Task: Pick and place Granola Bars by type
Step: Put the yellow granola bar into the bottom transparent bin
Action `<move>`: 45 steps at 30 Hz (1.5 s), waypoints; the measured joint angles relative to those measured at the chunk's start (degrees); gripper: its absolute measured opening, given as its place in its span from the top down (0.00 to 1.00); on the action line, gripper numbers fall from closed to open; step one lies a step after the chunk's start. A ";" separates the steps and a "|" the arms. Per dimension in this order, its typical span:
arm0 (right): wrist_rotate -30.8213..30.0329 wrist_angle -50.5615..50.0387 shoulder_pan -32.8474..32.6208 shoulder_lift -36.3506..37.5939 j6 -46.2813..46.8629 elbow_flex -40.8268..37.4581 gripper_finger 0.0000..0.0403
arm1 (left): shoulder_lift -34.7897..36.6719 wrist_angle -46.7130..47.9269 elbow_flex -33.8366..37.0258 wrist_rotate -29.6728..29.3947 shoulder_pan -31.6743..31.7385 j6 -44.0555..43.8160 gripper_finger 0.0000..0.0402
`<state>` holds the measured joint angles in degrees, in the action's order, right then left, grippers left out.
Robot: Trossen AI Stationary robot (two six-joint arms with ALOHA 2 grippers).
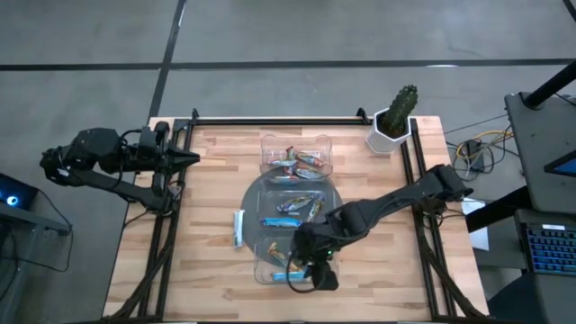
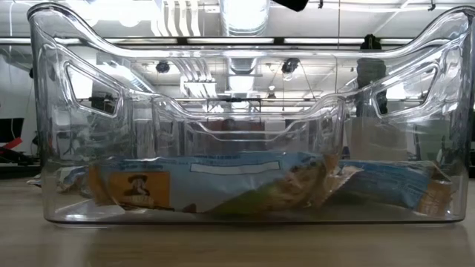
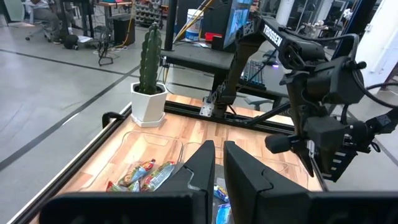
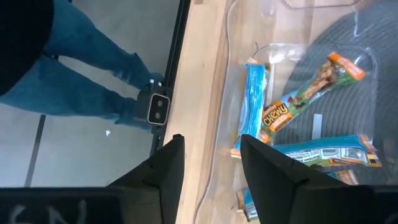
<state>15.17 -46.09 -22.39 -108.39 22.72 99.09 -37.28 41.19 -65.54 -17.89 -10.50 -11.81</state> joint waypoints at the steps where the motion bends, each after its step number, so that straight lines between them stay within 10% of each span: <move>1: -0.04 -0.03 0.02 0.37 -0.02 0.00 0.63 | 0.00 0.02 0.00 0.00 0.00 -0.07 0.96; 18: -0.58 0.16 3.52 14.11 1.33 0.02 0.74 | -0.73 -0.57 0.00 2.55 -0.04 -0.32 0.96; 35: -29.20 0.42 4.30 30.20 -3.41 0.04 0.80 | -4.38 -5.26 -0.14 9.09 -0.02 -3.26 0.94; 45: -31.19 -2.35 4.30 31.05 -3.86 0.04 0.75 | -9.24 -5.13 -4.36 12.05 0.00 -3.72 0.78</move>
<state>-16.02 -48.44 -18.09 -77.34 18.86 99.13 -46.51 36.06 -69.90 -5.84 -10.50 -15.53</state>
